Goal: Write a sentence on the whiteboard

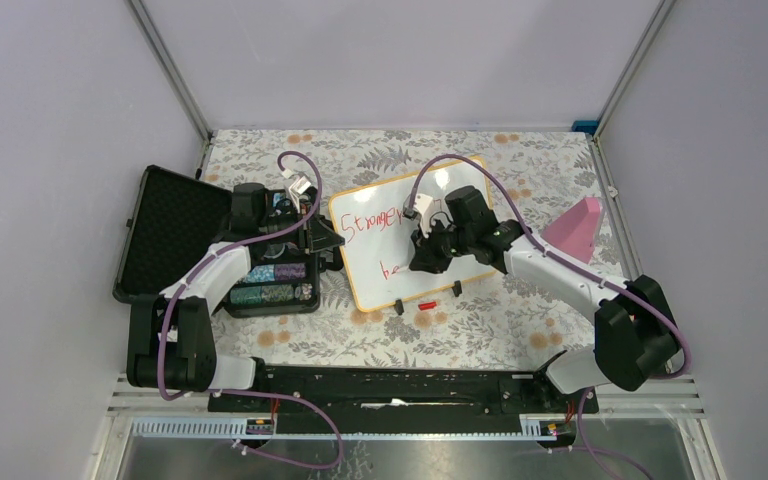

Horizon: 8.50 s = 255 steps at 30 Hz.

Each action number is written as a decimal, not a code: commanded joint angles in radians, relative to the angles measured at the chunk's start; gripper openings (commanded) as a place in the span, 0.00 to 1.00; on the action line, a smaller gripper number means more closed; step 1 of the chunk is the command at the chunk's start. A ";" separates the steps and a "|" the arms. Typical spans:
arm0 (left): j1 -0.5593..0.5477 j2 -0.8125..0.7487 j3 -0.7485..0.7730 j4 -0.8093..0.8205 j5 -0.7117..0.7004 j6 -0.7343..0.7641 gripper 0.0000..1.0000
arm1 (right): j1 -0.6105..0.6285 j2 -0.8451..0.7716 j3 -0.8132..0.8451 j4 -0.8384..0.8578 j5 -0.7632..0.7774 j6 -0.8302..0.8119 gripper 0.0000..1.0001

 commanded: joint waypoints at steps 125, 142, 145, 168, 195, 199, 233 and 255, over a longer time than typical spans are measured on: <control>-0.004 0.011 0.030 0.006 -0.023 0.075 0.00 | -0.017 -0.029 -0.039 -0.079 0.012 -0.056 0.00; -0.003 0.001 0.028 0.006 -0.020 0.073 0.00 | -0.014 -0.049 0.055 -0.072 0.001 -0.011 0.00; -0.004 -0.001 0.029 0.006 -0.021 0.073 0.00 | -0.015 -0.042 0.053 -0.066 0.009 -0.013 0.00; -0.004 -0.001 0.025 -0.021 -0.024 0.080 0.00 | -0.022 -0.025 0.047 -0.040 0.090 -0.014 0.00; -0.004 0.005 0.032 -0.020 -0.026 0.079 0.00 | -0.081 -0.090 0.052 -0.119 -0.046 -0.047 0.00; -0.003 0.006 0.031 -0.021 -0.026 0.080 0.00 | -0.082 -0.106 0.048 -0.151 -0.058 -0.045 0.00; -0.004 -0.001 0.028 -0.021 -0.027 0.082 0.00 | -0.133 -0.080 0.014 -0.094 -0.032 -0.028 0.00; -0.004 0.004 0.028 -0.020 -0.027 0.084 0.00 | -0.116 -0.031 0.046 -0.071 -0.027 -0.022 0.00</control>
